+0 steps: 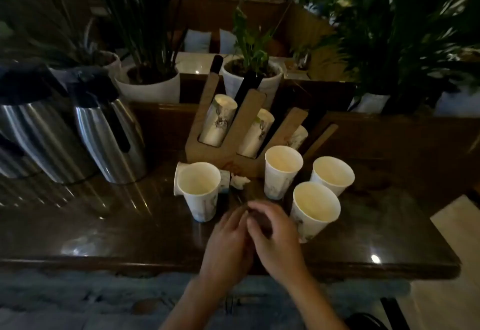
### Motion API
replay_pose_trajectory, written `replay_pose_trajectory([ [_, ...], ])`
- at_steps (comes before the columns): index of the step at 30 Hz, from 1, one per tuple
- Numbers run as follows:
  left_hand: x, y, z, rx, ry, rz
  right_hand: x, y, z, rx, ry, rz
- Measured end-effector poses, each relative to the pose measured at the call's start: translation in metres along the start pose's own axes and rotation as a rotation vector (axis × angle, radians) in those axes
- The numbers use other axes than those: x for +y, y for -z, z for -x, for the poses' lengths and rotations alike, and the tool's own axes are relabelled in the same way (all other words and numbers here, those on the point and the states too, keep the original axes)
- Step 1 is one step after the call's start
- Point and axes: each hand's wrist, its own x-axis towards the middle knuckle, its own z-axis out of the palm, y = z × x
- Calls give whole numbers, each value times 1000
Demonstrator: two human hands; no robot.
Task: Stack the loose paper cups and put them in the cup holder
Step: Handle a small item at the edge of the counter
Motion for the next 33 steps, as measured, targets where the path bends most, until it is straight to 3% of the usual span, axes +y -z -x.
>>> replay_pose_trajectory([
  [3,-10,-7,-16,-95,-52,-86,7,-22,-40,31,-12,123],
  [5,-13,-9,-15,-185,-8,-128,16,-40,-69,-71,-105,195],
  [9,-14,0,2,-155,19,-173,42,-67,-107,-277,-149,419],
  [15,-29,16,20,-126,-22,-128,58,-79,-109,-165,-80,595],
  [19,-36,23,29,-159,-23,-54,53,-68,-71,-83,-45,570],
  [26,-41,35,43,-187,-44,-54,39,-35,12,-148,13,473],
  [30,-34,36,58,-184,-40,8,35,-13,58,-270,25,334],
  [33,-23,28,68,-296,-11,98,43,3,90,-427,-47,253],
])
